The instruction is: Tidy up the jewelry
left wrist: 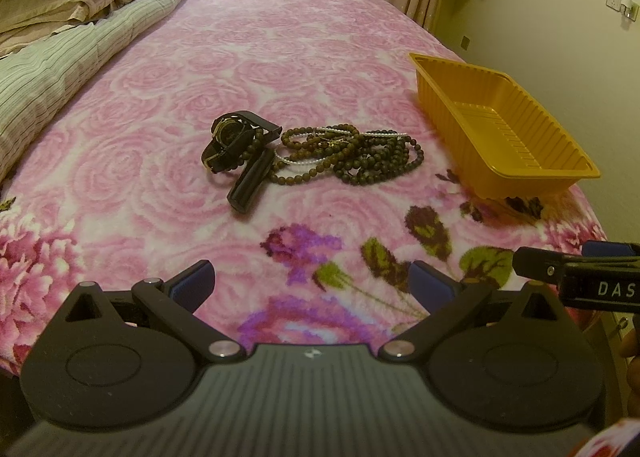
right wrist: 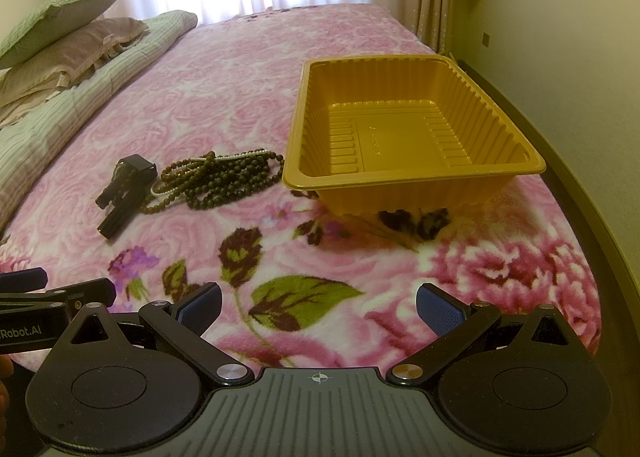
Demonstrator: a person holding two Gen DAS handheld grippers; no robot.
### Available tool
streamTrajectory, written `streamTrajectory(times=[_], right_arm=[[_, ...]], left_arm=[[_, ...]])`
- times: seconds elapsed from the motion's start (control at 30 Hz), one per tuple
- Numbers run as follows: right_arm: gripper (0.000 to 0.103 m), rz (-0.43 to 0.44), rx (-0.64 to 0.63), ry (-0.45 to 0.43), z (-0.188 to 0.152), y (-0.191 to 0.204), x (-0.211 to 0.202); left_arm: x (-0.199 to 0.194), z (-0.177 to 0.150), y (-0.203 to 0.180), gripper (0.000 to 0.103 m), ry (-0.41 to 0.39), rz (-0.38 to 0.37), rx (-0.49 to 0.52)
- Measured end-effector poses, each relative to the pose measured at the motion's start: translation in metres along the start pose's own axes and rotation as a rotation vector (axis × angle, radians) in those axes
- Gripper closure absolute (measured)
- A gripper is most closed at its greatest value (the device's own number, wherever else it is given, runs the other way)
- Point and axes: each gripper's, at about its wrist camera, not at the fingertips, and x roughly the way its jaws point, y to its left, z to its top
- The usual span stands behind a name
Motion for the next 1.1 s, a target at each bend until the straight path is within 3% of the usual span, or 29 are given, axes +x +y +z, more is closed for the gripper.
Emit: streamTrajectory(times=[1.1], right_arm=[[0.000,-0.001,0.001,-0.002,0.0017,0.0004,0.0001]], left_arm=[[0.0008,0.0026,-0.0029,0.001,-0.001,-0.008,0.002]])
